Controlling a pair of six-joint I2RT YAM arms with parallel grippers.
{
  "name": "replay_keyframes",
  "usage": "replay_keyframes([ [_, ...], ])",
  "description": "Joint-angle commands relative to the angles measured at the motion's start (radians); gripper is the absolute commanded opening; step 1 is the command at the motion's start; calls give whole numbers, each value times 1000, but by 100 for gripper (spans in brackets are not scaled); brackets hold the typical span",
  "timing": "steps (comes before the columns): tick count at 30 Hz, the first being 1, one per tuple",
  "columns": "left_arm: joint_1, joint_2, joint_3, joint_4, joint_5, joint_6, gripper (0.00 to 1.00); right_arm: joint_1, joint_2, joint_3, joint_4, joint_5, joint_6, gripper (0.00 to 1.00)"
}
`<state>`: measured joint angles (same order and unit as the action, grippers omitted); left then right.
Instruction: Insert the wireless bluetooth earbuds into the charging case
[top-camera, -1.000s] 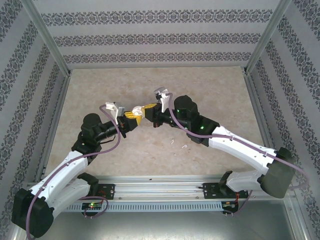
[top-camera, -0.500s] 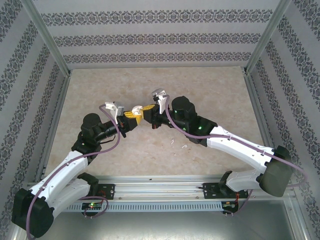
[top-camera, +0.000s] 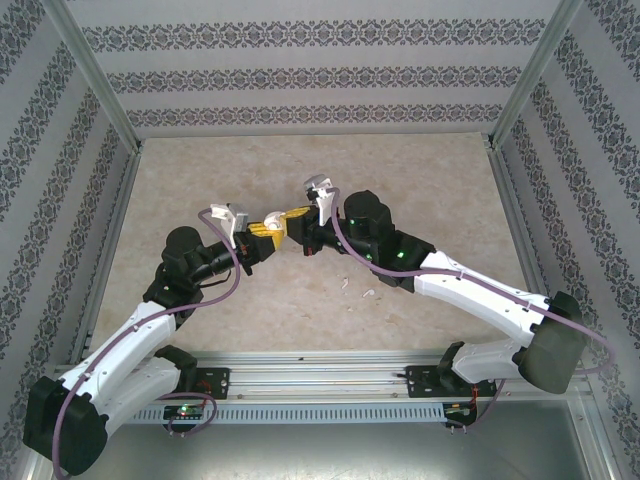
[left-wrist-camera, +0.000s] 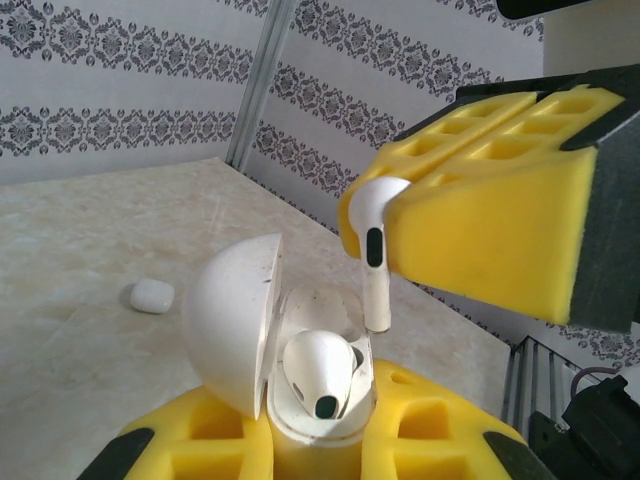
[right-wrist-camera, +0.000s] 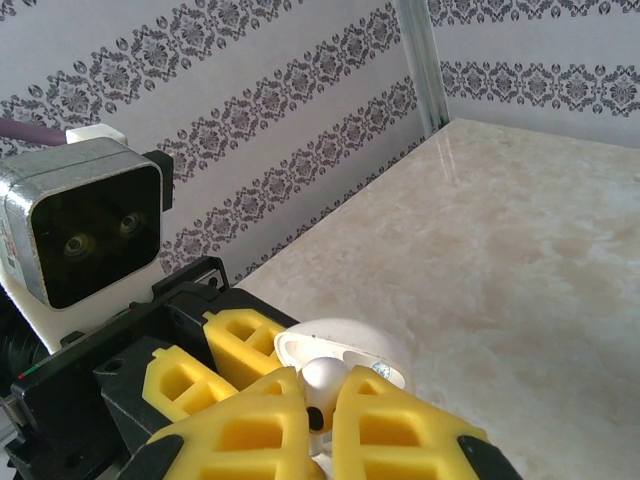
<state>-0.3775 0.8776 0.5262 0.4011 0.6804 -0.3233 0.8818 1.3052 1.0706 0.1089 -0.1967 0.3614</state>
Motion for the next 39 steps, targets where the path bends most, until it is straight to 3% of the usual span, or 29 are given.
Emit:
replay_keyframes([
  [1, -1, -3, 16, 68, 23, -17, 8, 8, 6, 37, 13, 22, -27, 8],
  [19, 0, -11, 20, 64, 21, -17, 8, 8, 26, -11, 28, 7, -53, 8],
  [39, 0, -2, 44, 46, 21, -4, 9, 8, -18, -69, 31, -9, -88, 22],
])
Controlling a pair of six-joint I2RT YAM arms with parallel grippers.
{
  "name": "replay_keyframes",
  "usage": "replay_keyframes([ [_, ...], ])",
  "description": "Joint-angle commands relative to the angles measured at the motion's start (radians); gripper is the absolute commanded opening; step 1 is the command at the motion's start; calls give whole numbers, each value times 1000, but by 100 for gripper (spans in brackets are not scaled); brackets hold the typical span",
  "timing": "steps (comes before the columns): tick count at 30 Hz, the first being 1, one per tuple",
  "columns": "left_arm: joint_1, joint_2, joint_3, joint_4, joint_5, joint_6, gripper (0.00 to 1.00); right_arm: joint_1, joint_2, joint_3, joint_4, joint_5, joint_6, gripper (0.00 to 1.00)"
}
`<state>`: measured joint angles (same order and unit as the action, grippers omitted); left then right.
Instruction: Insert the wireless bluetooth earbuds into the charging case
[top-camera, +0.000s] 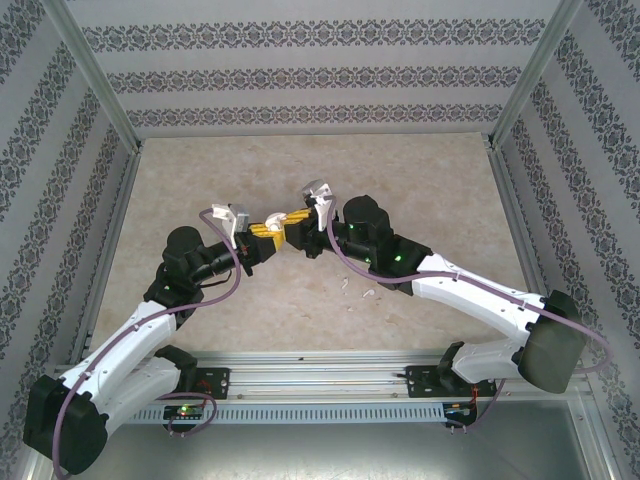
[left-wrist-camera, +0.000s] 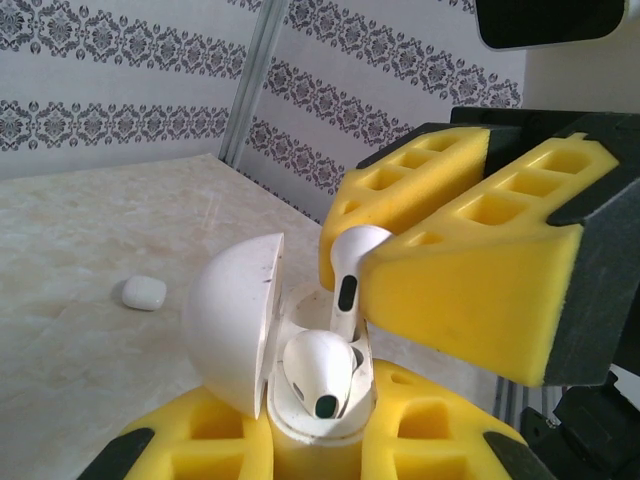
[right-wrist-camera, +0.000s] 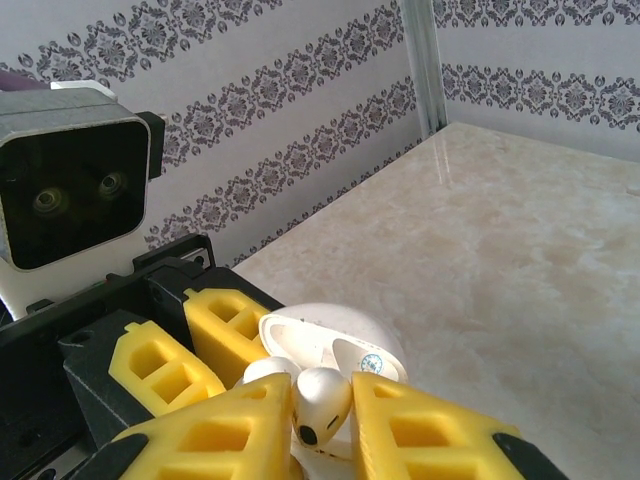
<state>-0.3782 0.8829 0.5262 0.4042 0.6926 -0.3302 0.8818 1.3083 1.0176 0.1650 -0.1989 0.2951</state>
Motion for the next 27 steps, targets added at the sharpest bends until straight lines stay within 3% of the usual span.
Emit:
replay_keyframes([
  [1, 1, -7, 43, 42, 8, 3, 8, 8, -23, -14, -27, -7, -22, 23],
  [13, 0, -11, 41, 36, 8, 6, 9, 8, -61, 8, -61, 6, 10, 35],
  [21, 1, -12, 42, 29, 26, 8, 9, -23, -107, 110, -214, 47, 94, 47],
  [27, 0, 0, 57, 28, 81, 18, 9, -163, -82, 165, -282, -128, 286, 51],
])
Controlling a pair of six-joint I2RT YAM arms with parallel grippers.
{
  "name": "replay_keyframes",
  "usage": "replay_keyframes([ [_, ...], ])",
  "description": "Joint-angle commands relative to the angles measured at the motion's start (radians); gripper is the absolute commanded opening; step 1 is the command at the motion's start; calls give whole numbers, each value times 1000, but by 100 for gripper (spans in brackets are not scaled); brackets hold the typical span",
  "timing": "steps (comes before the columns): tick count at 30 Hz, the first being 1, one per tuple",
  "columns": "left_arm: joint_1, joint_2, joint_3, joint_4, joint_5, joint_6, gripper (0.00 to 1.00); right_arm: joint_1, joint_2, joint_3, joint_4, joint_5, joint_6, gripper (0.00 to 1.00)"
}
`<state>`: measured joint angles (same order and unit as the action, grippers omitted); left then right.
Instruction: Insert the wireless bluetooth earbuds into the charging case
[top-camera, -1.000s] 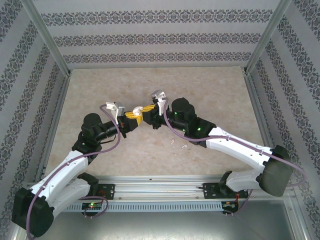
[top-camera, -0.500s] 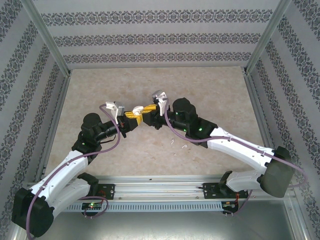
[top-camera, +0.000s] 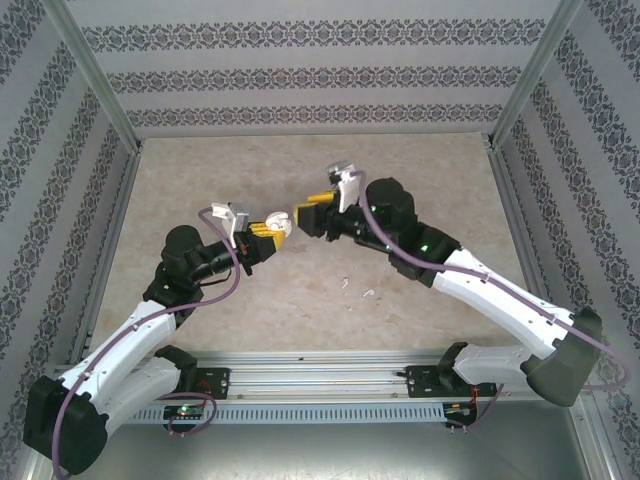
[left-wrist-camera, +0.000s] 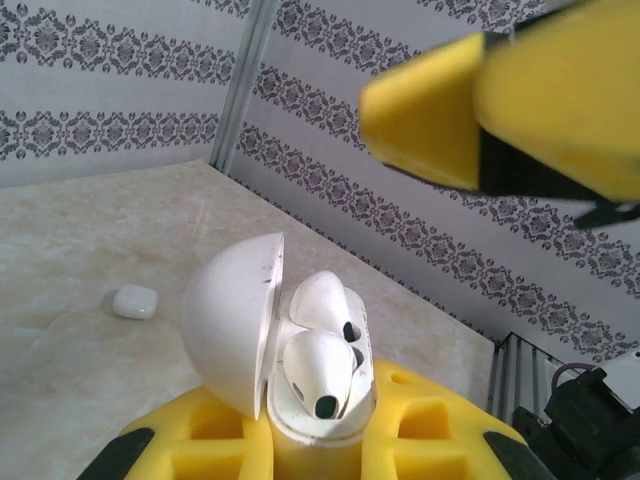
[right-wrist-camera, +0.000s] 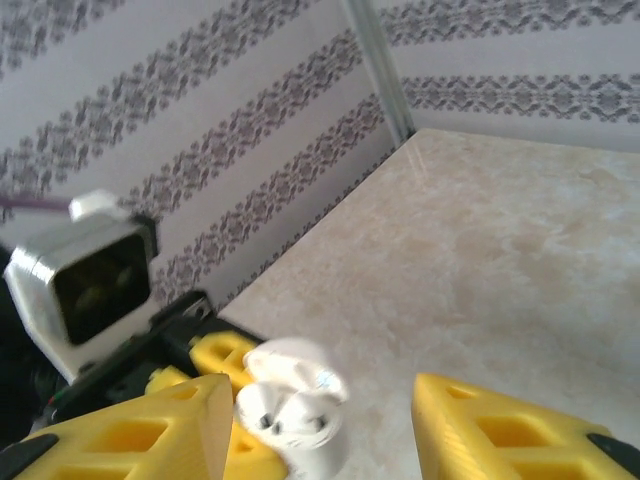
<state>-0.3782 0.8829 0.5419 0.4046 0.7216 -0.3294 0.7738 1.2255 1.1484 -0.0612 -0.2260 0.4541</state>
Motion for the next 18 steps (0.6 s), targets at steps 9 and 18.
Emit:
replay_keyframes([
  [9, 1, 68, 89, 64, 181, 17, 10, -183, 111, 54, 25, -442, 338, 56],
  [18, 0, 151, 143, 83, 259, -13, 10, -188, 202, 61, 131, -641, 441, 53],
])
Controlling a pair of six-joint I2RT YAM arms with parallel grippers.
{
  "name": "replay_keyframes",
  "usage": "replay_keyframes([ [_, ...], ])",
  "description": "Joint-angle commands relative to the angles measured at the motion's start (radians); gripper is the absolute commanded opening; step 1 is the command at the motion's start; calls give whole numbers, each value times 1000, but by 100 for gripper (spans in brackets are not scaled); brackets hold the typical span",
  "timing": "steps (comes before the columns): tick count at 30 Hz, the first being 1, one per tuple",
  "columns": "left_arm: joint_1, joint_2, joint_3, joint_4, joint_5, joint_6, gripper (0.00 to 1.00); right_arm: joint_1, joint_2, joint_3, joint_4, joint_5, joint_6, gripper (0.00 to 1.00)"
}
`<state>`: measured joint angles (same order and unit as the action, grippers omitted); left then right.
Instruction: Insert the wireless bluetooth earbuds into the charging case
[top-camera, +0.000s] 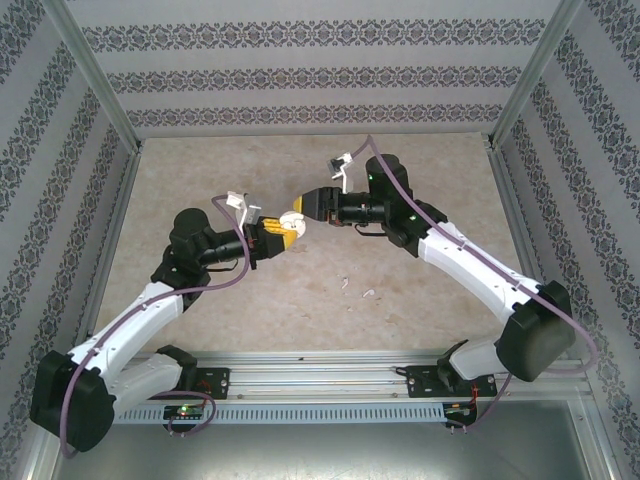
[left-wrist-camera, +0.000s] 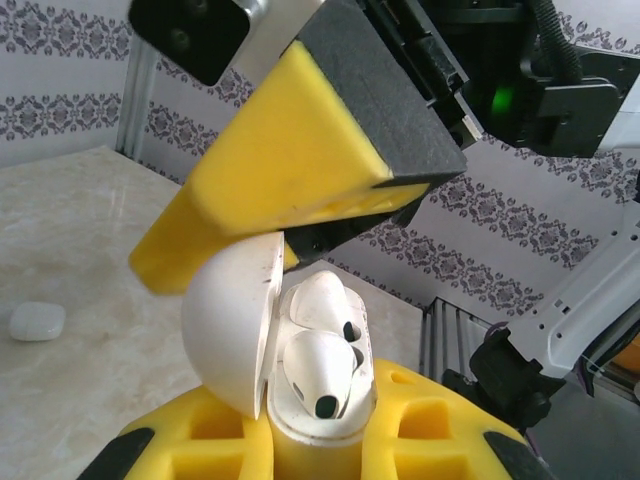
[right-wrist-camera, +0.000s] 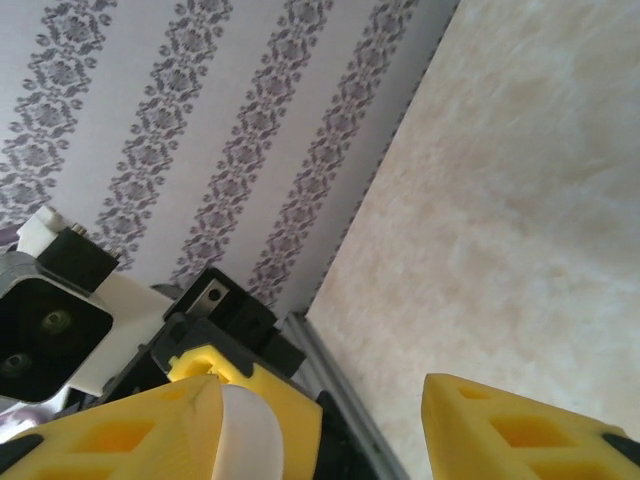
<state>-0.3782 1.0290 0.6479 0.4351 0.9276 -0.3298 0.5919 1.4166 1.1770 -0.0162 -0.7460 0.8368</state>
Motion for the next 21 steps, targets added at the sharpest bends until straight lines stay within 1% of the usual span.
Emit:
replay_keyframes([
  [1, 0, 9, 40, 41, 54, -11, 10, -6, 14, 36, 93, -138, 62, 51],
  [5, 1, 19, 53, -4, 56, -4, 11, -6, 13, 49, 97, -187, 42, 46],
  [9, 1, 31, 66, -48, 55, -3, 12, -6, -5, 53, 102, -228, 17, 43],
  [16, 0, 51, 81, -88, 67, -9, 13, -16, -58, 46, 93, -259, -45, 42],
  [21, 0, 52, 84, -104, 63, -7, 13, -45, -123, 30, 62, -239, -110, 42],
])
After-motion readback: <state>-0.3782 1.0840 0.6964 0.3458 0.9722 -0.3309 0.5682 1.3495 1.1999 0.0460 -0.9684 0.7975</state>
